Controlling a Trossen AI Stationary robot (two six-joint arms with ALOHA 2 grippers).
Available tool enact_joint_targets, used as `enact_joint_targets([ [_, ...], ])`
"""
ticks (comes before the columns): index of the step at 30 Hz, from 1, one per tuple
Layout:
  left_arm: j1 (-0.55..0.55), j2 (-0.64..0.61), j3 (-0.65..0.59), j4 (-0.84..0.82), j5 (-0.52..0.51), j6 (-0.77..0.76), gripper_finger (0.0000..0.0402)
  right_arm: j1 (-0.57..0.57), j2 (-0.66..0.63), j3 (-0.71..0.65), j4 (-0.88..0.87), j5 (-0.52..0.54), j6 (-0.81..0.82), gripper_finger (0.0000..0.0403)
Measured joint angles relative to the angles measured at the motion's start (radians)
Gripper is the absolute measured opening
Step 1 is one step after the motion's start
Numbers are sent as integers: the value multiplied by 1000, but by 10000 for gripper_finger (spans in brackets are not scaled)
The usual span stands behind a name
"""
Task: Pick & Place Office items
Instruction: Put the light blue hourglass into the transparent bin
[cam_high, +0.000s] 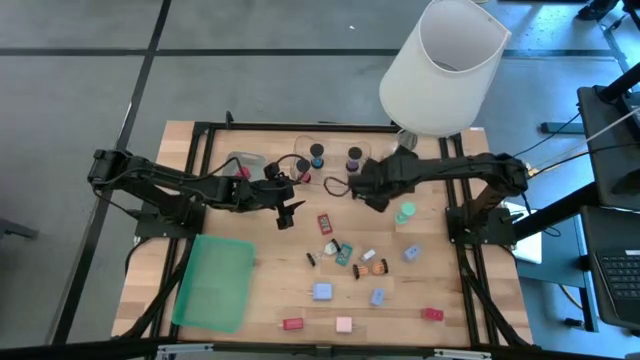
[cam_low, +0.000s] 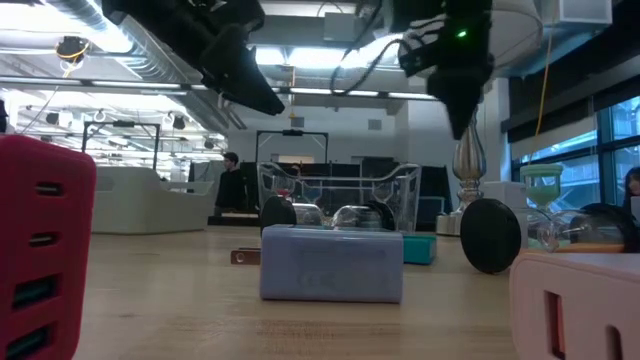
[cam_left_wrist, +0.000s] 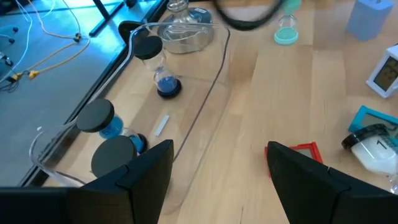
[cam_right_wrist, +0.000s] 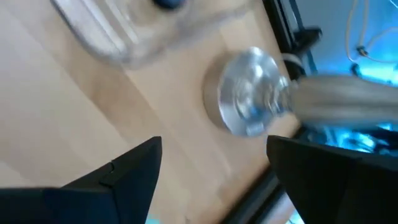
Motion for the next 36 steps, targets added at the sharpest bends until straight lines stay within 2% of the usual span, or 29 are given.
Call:
enact_joint_targets([
  [4,0,0,0,2,0,-2,255,52,-17,0,-105,15,85,293],
  [10,0,0,0,2,-1,-24,255,77,-116,-37,-106,30,151,293],
  [16,0,0,0,-1,-1,-36,255,98,-316,-198,-56,13,304,293],
  [23,0,0,0,2,-1,-37,255,115,-521,-390,126,-59,473,293],
  [30,0,0,0,3,-1,-37,255,115,-548,-456,178,-77,562,293],
  [36,0,0,0,2,-1,-37,255,115,-538,-461,287,-92,528,293],
])
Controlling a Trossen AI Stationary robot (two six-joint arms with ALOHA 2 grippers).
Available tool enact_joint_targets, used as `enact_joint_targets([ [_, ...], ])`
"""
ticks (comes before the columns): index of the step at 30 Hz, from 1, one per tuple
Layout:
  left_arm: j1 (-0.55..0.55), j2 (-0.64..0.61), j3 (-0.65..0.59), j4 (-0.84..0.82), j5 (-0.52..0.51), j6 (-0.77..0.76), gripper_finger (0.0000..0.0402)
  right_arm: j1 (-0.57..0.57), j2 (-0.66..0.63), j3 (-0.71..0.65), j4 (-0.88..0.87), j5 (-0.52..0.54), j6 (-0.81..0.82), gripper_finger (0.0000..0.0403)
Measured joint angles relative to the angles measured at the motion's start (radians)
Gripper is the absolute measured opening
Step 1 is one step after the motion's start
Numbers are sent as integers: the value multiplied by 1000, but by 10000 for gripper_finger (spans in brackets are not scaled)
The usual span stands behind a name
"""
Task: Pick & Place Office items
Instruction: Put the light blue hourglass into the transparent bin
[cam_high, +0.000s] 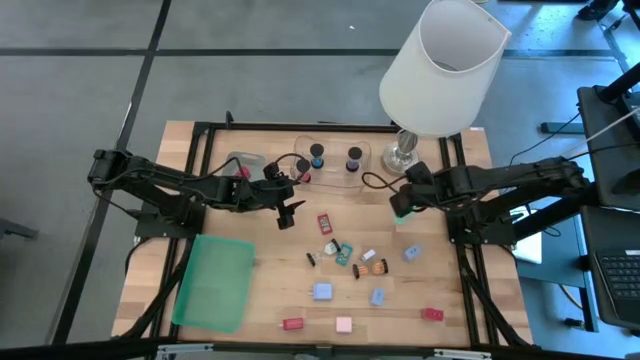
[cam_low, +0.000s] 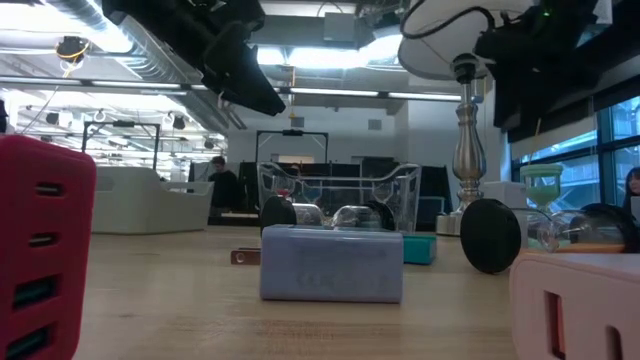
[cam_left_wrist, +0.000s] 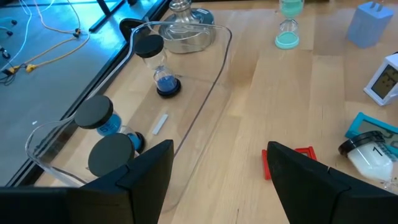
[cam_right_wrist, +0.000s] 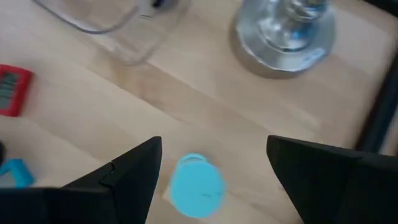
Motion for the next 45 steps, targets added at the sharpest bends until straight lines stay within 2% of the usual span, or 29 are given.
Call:
enact_joint_targets([
  [7,0,0,0,-1,0,0,255,0,19,0,5,-22,-22,293],
  [14,0,0,0,-1,1,0,255,0,59,0,12,52,-47,293],
  [19,0,0,0,-1,1,0,255,0,57,-9,20,62,-110,293],
  [31,0,0,0,-1,1,-18,255,1,-24,-244,305,25,-184,293],
  [37,0,0,0,-1,1,-41,255,1,-31,-286,313,37,-221,293],
  [45,0,0,0,-1,1,-44,255,1,-31,-321,317,-9,-180,293],
])
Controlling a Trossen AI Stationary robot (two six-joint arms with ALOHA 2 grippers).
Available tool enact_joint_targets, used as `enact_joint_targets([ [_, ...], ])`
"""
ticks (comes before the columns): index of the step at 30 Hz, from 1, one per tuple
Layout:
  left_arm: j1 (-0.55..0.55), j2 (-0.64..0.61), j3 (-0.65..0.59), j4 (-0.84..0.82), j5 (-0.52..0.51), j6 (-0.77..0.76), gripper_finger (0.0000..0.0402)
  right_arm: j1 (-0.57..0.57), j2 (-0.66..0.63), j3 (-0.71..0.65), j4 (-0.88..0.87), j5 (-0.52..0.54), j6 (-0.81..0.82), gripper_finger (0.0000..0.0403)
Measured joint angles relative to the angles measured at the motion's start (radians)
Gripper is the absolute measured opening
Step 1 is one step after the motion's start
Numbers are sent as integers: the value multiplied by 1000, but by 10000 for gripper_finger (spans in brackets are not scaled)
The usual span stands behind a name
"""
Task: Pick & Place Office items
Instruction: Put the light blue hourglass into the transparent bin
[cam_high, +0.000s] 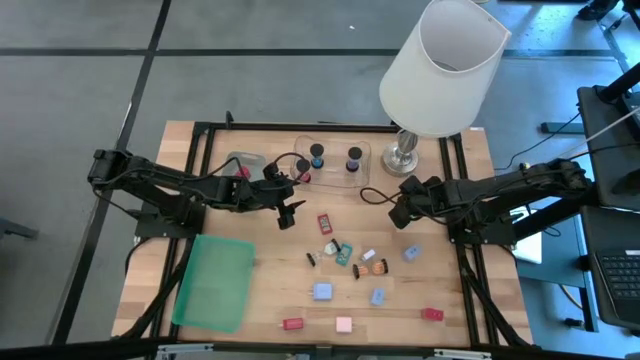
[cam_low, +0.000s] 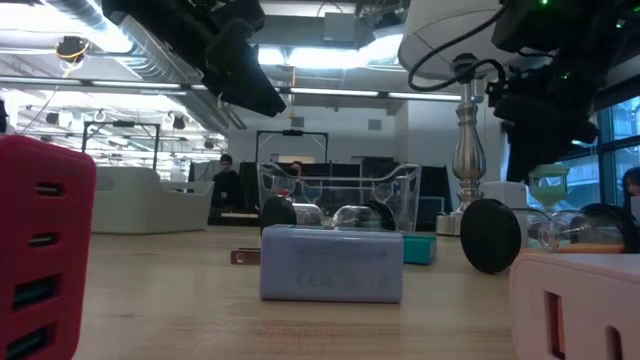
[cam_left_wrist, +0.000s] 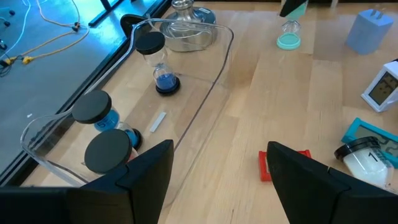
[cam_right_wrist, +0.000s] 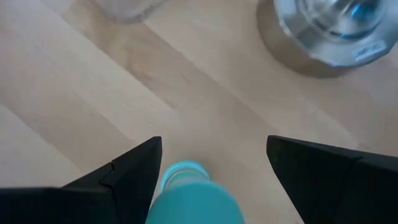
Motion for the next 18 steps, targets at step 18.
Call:
enact_joint_targets([
  [18,0,0,0,-1,0,-9,255,0,0,0,4,-146,71,293],
])
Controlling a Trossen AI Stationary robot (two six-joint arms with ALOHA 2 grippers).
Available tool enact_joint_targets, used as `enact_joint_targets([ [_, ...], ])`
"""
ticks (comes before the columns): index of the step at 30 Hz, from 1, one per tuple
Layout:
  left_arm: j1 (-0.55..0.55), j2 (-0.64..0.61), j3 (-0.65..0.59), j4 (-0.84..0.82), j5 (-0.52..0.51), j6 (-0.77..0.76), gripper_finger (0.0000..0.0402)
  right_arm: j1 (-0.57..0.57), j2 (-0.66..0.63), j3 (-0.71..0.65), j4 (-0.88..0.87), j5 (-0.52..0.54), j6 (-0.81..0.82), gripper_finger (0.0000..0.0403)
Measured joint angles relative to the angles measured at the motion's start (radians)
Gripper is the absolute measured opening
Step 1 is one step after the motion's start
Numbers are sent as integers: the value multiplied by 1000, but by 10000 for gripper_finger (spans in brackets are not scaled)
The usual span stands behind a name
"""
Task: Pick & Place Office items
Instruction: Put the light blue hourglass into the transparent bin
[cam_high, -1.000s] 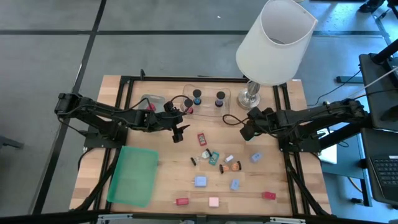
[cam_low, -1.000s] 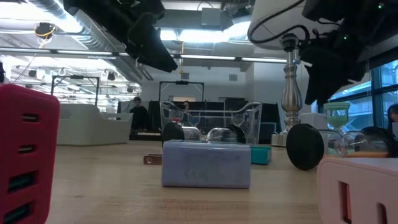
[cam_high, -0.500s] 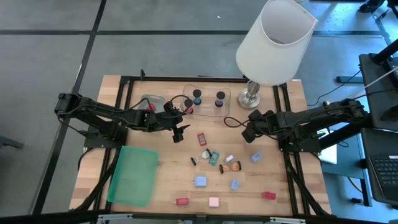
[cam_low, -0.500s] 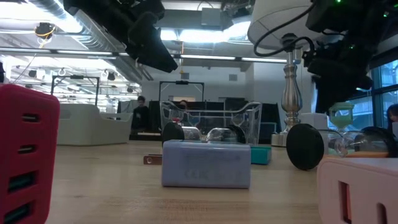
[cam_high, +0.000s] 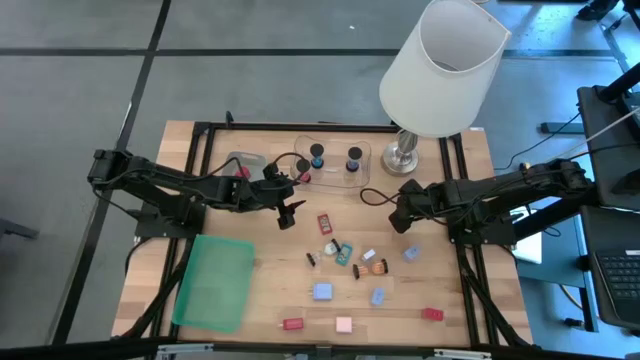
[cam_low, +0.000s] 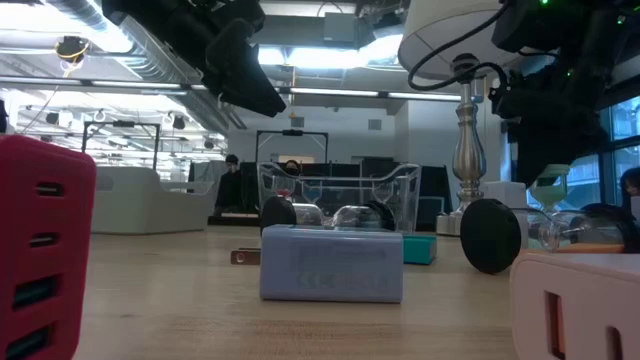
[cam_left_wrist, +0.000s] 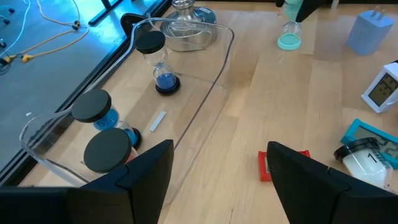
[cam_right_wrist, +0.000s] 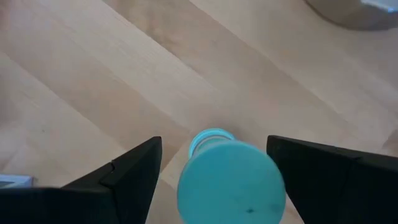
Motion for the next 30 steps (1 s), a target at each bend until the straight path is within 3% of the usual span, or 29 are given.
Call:
enact_joint_targets([
  [10,0,0,0,0,0,0,255,0,0,0,-7,-6,65,279],
  [19,0,0,0,-7,0,0,255,0,0,0,-12,-27,65,198],
  [30,0,0,0,-36,0,0,255,0,1,68,-15,24,40,212],
])
